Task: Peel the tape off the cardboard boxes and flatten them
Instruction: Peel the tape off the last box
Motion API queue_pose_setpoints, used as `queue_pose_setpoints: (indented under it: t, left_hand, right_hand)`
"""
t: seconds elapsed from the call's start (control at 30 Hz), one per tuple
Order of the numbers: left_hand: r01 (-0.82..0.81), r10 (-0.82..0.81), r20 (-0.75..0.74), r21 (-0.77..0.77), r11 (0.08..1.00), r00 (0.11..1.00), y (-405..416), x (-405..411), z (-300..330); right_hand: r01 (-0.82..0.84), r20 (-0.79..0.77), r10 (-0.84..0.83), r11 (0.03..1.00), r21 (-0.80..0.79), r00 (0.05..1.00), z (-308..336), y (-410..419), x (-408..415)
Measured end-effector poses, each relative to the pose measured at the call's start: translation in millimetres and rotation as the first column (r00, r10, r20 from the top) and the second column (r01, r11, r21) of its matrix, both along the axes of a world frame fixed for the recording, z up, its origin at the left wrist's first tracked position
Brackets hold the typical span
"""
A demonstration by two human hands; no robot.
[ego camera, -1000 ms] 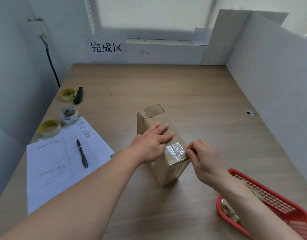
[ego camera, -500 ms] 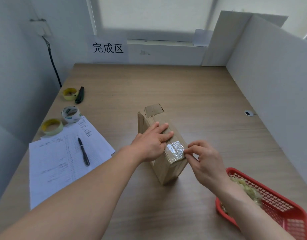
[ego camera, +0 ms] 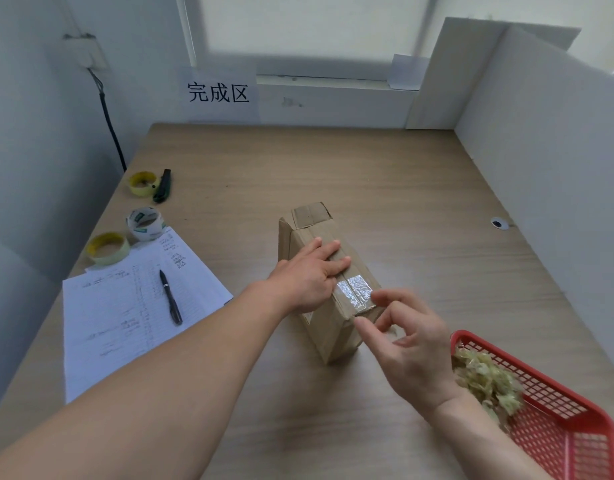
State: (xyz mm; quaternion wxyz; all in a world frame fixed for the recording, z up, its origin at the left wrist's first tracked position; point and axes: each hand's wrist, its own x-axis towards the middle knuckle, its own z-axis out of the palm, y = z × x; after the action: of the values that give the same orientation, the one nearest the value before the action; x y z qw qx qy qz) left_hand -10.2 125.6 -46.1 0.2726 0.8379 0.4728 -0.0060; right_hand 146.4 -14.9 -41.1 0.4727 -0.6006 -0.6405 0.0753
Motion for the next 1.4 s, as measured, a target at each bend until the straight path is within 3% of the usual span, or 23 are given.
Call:
queue_pose_setpoints:
  t: [0.13, 0.33, 0.47, 0.6, 0.7, 0.9, 1.0, 1.07, 1.13, 1.2, 1.3, 1.4]
  left_hand:
    - [0.002, -0.002, 0.005, -0.006, 1.000, 1.000, 0, -3, -1]
    - [-0.001, 0.001, 0.021, -0.022, 1.000, 1.000, 0, -4, -3]
    - [0.004, -0.004, 0.022, -0.023, 1.000, 1.000, 1, -3, -3]
    - [0.005, -0.005, 0.016, -0.027, 1.000, 1.000, 2, -1, -1]
    - [0.006, -0.005, 0.022, -0.028, 1.000, 1.000, 3, -1, -1]
    - [0.010, -0.009, 0.027, -0.031, 0.999, 1.000, 3, -4, -3]
    - [0.012, -0.011, 0.032, -0.038, 0.999, 0.999, 5, -5, -3]
    - [0.013, -0.011, 0.037, -0.038, 0.999, 0.999, 5, -3, -4]
    - [0.012, -0.011, 0.033, -0.030, 0.999, 0.999, 4, -1, -5]
    - [0.013, -0.012, 0.033, -0.024, 1.000, 0.999, 5, 2, -6]
    - [0.011, -0.010, 0.040, -0.030, 0.999, 0.999, 5, 2, -7]
    - [0.008, -0.007, 0.043, -0.026, 1.000, 0.999, 6, 2, -8]
  right_hand:
    - [-0.091, -0.048, 0.094, 0.994, 0.066, 0.994, -15, -1, -9]
    - [-0.023, -0.184, 0.000, 0.992, -0.124, 0.983, -23, -2, -11]
    - [0.105, 0.106, -0.084, 0.972, -0.210, 0.991, -18, 12, -18]
    - [0.251, 0.387, -0.162, 0.949, -0.190, 0.908, -10, 23, -31]
    - [0.172, 0.448, -0.100, 0.977, -0.123, 0.888, -12, 25, -33]
    - [-0.208, 0.436, 0.172, 0.978, 0.036, 0.883, -26, 18, -10]
    - [-0.200, 0.232, 0.199, 0.980, -0.019, 0.952, -34, 7, 9]
    - [-0.016, -0.078, 0.007, 0.994, -0.109, 0.997, -35, 7, 21]
    - [0.120, -0.298, -0.193, 0.961, -0.248, 0.935, -36, 14, 24]
    - [0.145, -0.454, -0.283, 0.938, -0.314, 0.845, -40, 20, 21]
    - [0.112, -0.611, -0.291, 0.943, -0.314, 0.736, -46, 20, 16]
    - [0.109, -0.674, -0.287, 0.950, -0.294, 0.681, -47, 20, 12]
